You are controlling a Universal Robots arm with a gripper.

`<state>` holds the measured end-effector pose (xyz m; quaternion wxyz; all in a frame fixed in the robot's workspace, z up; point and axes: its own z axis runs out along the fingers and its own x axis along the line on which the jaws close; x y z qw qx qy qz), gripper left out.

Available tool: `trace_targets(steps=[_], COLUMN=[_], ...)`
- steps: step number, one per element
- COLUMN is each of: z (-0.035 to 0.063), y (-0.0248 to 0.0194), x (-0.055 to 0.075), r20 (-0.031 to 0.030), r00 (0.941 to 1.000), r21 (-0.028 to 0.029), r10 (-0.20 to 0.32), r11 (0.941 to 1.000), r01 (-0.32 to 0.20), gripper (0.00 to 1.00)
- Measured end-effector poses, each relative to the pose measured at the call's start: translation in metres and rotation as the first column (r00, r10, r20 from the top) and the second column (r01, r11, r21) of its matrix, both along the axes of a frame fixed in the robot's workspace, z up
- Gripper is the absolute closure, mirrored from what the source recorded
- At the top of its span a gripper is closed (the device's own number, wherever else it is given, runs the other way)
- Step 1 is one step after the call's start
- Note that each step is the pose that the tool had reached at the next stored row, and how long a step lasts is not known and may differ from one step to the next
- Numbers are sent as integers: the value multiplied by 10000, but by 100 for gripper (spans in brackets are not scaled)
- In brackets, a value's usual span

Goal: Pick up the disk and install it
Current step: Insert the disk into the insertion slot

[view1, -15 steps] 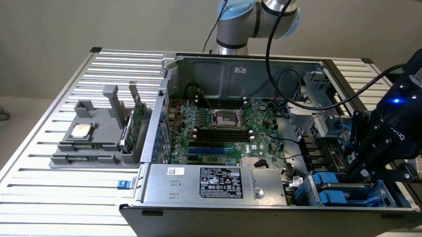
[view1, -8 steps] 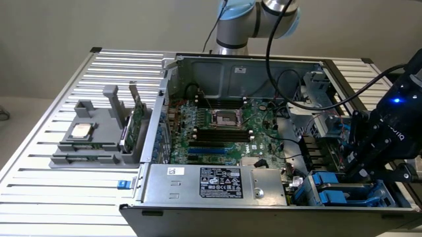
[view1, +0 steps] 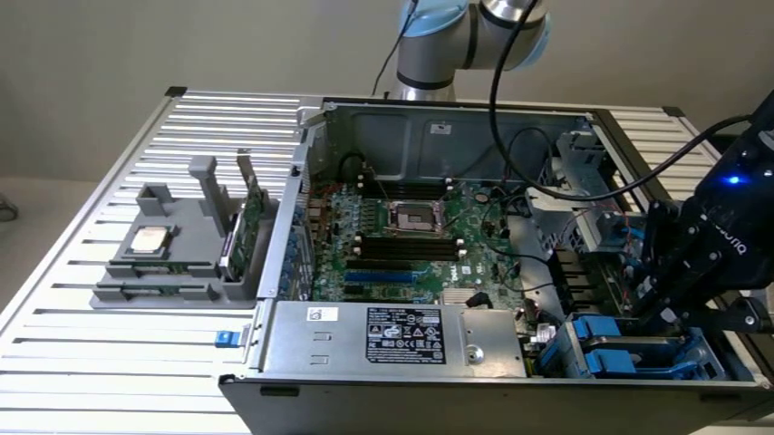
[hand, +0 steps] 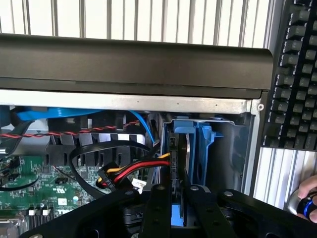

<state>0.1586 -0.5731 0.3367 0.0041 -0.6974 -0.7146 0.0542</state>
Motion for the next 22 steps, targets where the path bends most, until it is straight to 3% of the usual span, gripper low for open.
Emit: trace_targets(steps=[22], z=[-20], y=[0], x=[61], r20=[-169], r00=[9999], r21=[0], r10=[0], r11=[10000], r01=[0], gripper=[83])
